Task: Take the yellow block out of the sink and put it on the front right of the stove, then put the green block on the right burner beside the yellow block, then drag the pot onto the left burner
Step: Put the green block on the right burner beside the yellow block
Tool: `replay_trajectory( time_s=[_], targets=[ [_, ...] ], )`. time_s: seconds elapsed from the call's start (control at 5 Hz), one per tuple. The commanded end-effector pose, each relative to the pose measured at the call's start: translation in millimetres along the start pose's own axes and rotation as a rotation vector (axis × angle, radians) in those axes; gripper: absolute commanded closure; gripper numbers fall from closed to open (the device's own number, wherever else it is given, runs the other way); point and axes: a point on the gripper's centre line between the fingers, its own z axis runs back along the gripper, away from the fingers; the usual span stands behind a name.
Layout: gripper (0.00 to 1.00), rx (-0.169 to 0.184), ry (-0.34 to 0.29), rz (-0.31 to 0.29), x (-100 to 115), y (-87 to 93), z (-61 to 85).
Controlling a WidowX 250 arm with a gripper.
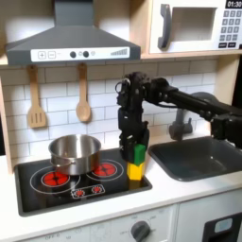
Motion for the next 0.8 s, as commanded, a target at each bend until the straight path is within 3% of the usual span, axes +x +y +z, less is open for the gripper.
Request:
replay_trajectory(
  time_s=[0.0, 0.6],
  targets=[
    [0.0, -0.008, 0.008, -0.006, -4.6, -1.0, 2.6],
    [0.0, -0.001, 0.029, -0.022, -6.9, -1.1, -6.3]
  ],
)
